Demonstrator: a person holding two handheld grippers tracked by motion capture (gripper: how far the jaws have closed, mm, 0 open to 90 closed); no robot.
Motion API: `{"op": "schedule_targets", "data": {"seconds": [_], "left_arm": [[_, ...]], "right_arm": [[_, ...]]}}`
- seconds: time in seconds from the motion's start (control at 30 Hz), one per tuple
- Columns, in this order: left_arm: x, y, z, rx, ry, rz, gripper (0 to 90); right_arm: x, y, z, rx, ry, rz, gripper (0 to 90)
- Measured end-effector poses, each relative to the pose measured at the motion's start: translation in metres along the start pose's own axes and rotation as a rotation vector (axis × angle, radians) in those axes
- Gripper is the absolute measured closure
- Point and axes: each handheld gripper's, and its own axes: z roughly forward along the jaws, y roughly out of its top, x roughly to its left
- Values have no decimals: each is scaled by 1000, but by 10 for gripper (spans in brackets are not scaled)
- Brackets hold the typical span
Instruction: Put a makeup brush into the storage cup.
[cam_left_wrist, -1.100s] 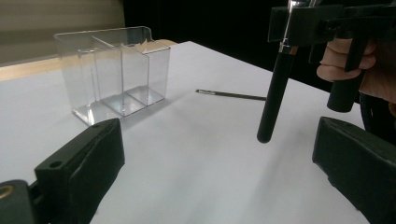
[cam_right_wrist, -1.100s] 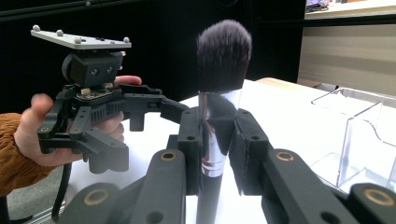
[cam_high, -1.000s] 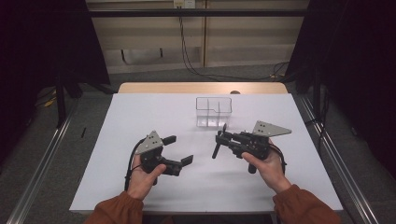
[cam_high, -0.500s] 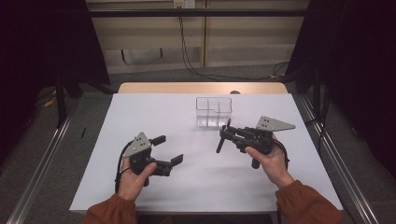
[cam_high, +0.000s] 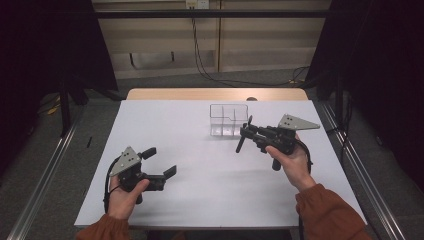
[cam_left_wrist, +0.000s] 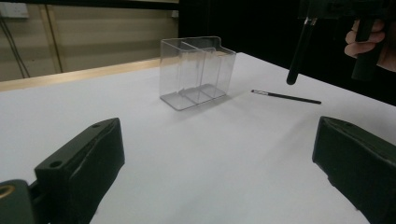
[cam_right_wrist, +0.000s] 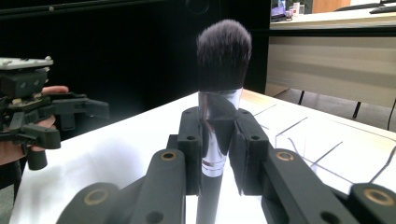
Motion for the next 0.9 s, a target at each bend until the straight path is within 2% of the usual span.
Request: {"op": "schedule_targets", "data": {"seconds": [0.07,0.13,0.2,0.4,0.43,0.57,0.73,0.9], "left_arm": [[0,-2,-4,3,17,3,23],[0,-4,-7,2,13,-11,23],[0,-6,-10,-2,36,3,29],[4,-7,-17,-28,46,-12,29],[4,-7,-18,-26,56,-9,29],[-1,-7,-21,-30,51,-7,29],[-1,-10,-24,-13,63,3,29],[0,-14,-22,11,58,14,29]], "right_arm": [[-2,2,0,0,-8,-1,762],[-5,4,1,0,-15,1,762],[-7,6,2,0,-23,-3,763],[-15,13,3,-3,-53,-6,762],[-16,14,4,-2,-55,-9,762],[-20,19,6,-3,-70,-13,762],[-29,25,10,-3,-100,-27,762],[-37,32,15,5,-127,-36,762]]}}
